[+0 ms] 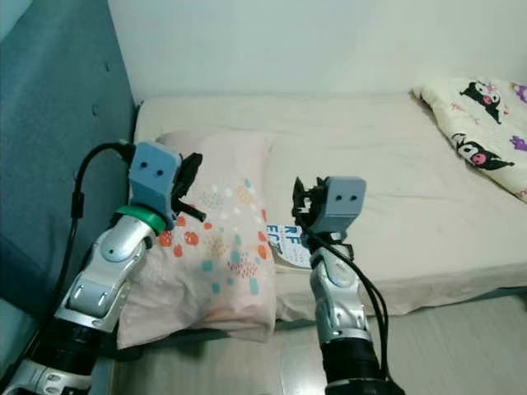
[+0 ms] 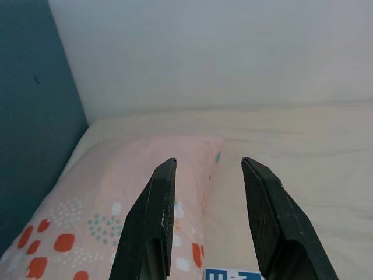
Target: Clean up the room
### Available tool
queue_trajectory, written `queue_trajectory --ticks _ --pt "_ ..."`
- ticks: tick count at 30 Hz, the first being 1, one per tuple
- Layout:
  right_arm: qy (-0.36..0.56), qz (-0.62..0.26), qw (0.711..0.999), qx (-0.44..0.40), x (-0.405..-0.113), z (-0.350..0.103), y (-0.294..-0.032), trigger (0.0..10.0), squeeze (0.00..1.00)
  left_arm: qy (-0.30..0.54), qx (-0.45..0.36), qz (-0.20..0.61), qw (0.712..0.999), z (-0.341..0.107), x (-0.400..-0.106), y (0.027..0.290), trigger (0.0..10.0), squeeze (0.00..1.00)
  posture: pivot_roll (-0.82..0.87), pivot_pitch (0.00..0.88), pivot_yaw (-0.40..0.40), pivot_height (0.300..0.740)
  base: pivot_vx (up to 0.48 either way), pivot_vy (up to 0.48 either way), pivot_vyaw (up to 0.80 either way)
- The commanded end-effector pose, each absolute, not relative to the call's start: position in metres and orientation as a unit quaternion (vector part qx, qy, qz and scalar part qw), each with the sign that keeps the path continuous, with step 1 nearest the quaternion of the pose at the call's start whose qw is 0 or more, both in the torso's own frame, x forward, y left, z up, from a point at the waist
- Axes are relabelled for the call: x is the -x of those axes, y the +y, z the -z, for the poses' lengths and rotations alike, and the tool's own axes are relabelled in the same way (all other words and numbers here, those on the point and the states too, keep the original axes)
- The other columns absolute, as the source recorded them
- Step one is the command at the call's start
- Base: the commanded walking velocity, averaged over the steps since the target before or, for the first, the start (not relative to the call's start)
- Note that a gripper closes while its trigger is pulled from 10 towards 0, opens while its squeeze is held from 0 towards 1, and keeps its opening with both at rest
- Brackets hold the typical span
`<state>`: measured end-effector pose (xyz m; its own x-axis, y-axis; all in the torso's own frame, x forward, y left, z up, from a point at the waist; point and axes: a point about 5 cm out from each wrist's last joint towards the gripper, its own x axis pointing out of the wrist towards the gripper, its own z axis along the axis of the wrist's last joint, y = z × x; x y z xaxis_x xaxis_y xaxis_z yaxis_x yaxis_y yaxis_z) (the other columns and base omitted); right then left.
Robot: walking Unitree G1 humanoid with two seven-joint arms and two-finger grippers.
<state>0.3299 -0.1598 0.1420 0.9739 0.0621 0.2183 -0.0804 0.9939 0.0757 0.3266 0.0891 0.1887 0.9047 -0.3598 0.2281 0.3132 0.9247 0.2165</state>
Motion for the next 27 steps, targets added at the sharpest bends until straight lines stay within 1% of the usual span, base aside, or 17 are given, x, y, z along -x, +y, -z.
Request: queue_trajectory --ticks 1,27 --pt "-0.101 -0.030 0.994 -0.041 -0.3290 -0.1364 -0.1616 10.0 0.00 -0.126 -0.091 0.178 0.972 -0.1817 -0.3240 0.0888 10.0 0.00 0.00 0.002 -0.011 0.722 0.000 -0.244 0.00" --pt "-0.097 -0.026 0.994 -0.039 -0.3284 -0.1325 -0.1624 10.0 0.00 -0.123 -0.092 0.182 0.971 -0.1789 -0.3231 0.0874 10.0 0.00 0.00 0.013 -0.010 0.722 0.000 -0.266 0.00"
